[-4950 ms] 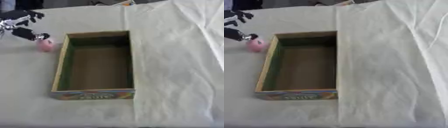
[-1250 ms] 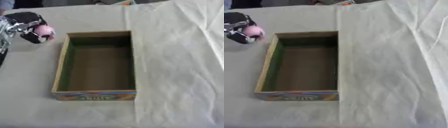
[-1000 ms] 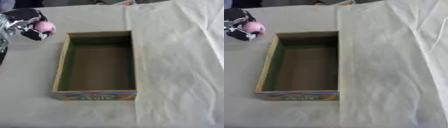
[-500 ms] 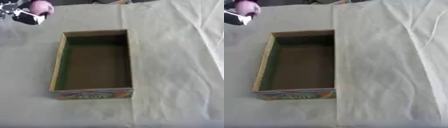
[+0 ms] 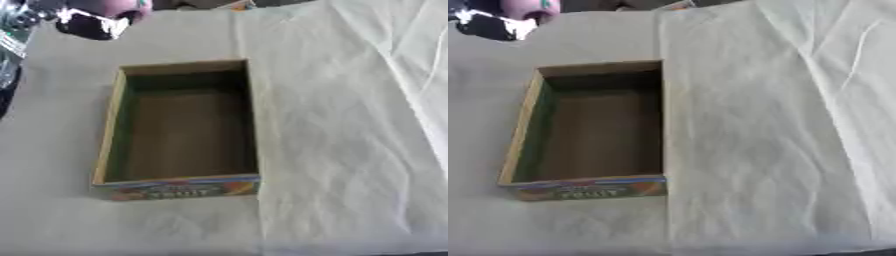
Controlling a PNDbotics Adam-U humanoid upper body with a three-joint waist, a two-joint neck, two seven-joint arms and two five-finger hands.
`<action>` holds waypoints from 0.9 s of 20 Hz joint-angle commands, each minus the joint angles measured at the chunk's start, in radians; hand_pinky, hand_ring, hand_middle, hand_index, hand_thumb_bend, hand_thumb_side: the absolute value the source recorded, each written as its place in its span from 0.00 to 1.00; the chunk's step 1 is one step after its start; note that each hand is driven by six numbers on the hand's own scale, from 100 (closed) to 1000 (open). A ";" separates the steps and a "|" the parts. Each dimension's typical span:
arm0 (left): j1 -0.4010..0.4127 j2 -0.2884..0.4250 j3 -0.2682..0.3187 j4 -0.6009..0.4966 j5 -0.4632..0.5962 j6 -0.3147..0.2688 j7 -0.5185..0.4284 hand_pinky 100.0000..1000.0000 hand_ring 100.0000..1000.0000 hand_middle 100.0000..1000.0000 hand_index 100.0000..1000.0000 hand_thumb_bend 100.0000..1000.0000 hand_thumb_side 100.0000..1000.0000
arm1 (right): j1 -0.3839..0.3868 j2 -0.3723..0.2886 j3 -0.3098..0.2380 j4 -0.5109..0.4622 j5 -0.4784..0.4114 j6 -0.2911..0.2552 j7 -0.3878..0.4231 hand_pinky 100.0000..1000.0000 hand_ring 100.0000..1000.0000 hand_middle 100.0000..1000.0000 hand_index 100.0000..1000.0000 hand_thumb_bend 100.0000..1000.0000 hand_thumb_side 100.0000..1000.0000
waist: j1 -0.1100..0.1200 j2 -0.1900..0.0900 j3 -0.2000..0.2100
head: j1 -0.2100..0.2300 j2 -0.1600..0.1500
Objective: Pick up objects on the table and place them in the box.
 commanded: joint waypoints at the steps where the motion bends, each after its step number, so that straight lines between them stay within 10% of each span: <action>1: 0.007 0.016 -0.047 -0.087 0.006 0.033 -0.042 0.23 0.39 0.36 0.55 0.00 0.24 | -0.015 -0.030 -0.004 -0.014 -0.006 -0.007 0.001 0.59 0.76 0.69 0.79 0.00 1.00 | -0.004 -0.022 -0.002 | 0.007 -0.005; 4: 0.039 0.033 -0.094 -0.142 0.008 0.077 -0.087 0.23 0.39 0.36 0.55 0.00 0.11 | -0.019 -0.030 -0.002 -0.014 -0.007 -0.008 0.004 0.59 0.76 0.70 0.79 0.00 1.00 | -0.002 -0.020 -0.003 | 0.013 -0.009; 5: 0.046 0.037 -0.107 -0.148 0.013 0.091 -0.103 0.23 0.39 0.36 0.55 0.00 0.23 | -0.019 -0.031 -0.001 -0.014 -0.008 -0.008 0.005 0.59 0.76 0.70 0.79 0.00 1.00 | -0.001 -0.020 -0.004 | 0.014 -0.009; 18: 0.037 0.016 -0.175 -0.202 0.078 0.115 -0.315 0.25 0.41 0.38 0.57 0.00 0.20 | -0.018 -0.027 0.003 -0.014 -0.008 -0.010 0.014 0.59 0.76 0.70 0.80 0.00 1.00 | 0.002 -0.017 -0.008 | 0.024 -0.008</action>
